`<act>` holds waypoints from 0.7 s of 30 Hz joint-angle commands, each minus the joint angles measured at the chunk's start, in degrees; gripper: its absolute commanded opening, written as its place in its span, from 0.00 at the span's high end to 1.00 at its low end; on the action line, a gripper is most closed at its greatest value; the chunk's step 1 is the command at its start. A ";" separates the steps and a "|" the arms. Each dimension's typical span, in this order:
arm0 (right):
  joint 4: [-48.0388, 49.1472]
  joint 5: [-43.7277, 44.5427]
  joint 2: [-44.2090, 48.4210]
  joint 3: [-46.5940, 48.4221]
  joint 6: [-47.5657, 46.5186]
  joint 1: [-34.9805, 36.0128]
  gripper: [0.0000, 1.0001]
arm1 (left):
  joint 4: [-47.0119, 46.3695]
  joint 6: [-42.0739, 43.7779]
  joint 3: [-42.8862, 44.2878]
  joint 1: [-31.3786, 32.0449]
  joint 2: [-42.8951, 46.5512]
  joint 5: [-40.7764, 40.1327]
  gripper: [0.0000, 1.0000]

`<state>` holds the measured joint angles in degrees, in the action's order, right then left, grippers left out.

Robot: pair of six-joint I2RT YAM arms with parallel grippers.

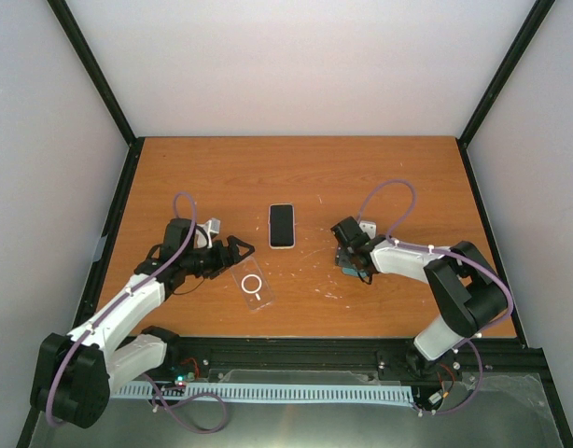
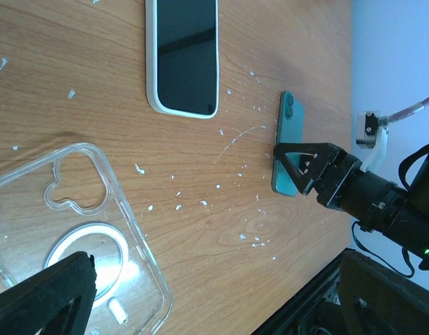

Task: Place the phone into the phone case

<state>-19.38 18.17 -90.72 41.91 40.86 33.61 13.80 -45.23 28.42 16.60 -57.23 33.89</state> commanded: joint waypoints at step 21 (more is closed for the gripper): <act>18.11 -15.52 12.74 -7.31 -19.68 21.64 0.43 | -7.88 5.56 3.30 -4.65 -12.54 17.57 0.16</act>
<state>-9.32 2.55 -80.58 34.09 26.63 51.55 10.04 -41.39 32.25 12.10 -67.33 45.39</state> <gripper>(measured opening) 0.726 0.850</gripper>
